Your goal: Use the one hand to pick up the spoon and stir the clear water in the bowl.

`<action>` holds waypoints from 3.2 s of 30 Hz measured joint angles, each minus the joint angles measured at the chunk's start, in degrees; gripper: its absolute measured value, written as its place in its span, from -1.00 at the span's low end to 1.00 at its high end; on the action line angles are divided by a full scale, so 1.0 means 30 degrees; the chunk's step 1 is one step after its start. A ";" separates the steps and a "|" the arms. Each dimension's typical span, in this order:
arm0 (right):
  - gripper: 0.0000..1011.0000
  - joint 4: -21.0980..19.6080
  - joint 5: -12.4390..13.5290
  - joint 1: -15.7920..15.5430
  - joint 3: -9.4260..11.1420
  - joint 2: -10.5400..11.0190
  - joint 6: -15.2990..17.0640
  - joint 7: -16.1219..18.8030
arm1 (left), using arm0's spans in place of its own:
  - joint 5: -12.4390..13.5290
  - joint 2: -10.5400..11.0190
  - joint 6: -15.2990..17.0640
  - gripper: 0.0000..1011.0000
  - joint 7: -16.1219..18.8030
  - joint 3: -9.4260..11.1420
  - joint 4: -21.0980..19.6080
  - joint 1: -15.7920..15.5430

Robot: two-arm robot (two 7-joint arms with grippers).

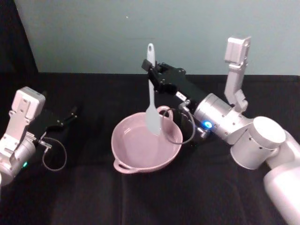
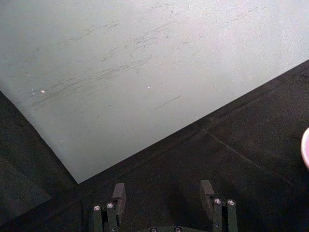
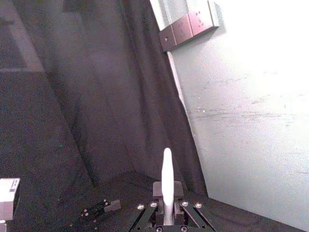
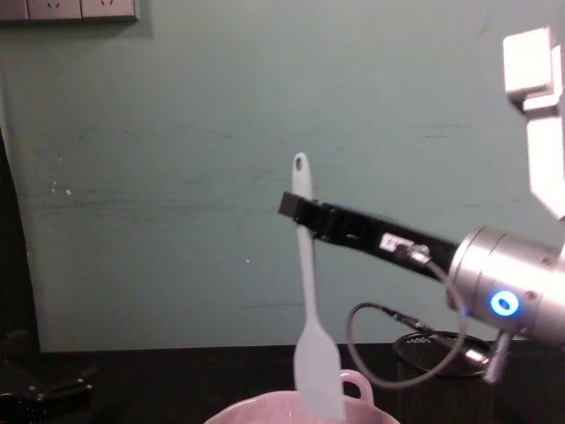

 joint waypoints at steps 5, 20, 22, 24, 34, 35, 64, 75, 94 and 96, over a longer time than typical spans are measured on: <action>-0.78 -0.1138 0.0700 -0.0077 0.0311 0.0713 0.1135 -0.0331 | -0.0001 0.0000 0.0000 1.00 0.0000 0.0001 0.0000 -0.0001; -0.78 -0.1824 0.2667 0.0255 0.1959 0.1986 0.1535 -0.1229 | -0.0001 0.0000 0.0000 1.00 0.0000 0.0000 -0.0001 -0.0001; -0.78 -0.1428 0.2887 0.0483 0.2184 0.2044 0.1207 -0.1399 | -0.0001 0.0000 0.0000 1.00 0.0000 0.0001 0.0000 -0.0002; -0.78 -0.1208 0.2962 0.0575 0.2279 0.2058 0.0989 -0.1474 | -0.0001 0.0000 0.0000 1.00 0.0000 0.0001 0.0000 -0.0001; -0.78 0.0513 0.3276 0.0699 0.3012 0.1588 -0.0845 -0.1620 | -0.0001 0.0000 0.0000 1.00 0.0000 0.0000 -0.0001 -0.0001; -0.78 0.0513 0.3276 0.0699 0.3012 0.1588 -0.0845 -0.1620 | -0.0001 0.0000 0.0000 1.00 0.0000 0.0000 0.0000 -0.0001; -0.78 0.1610 0.2457 -0.1263 0.4760 -0.0303 -0.3625 -0.2832 | -0.0002 0.0000 0.0000 1.00 -0.0001 0.0001 0.0000 -0.0001; -0.78 0.1649 0.2120 -0.1810 0.5369 -0.0954 -0.3712 -0.3277 | -0.0002 0.0000 0.0000 1.00 0.0000 0.0000 -0.0001 -0.0001; -0.78 0.1146 0.2318 -0.2707 0.5905 -0.1254 -0.3041 -0.3254 | -0.0001 0.0000 0.0000 1.00 0.0000 0.0000 0.0000 -0.0001; -0.78 0.1147 0.2390 -0.2767 0.5912 -0.1240 -0.2959 -0.3187 | -0.0001 0.0000 0.0000 1.00 0.0000 0.0001 -0.0001 -0.0001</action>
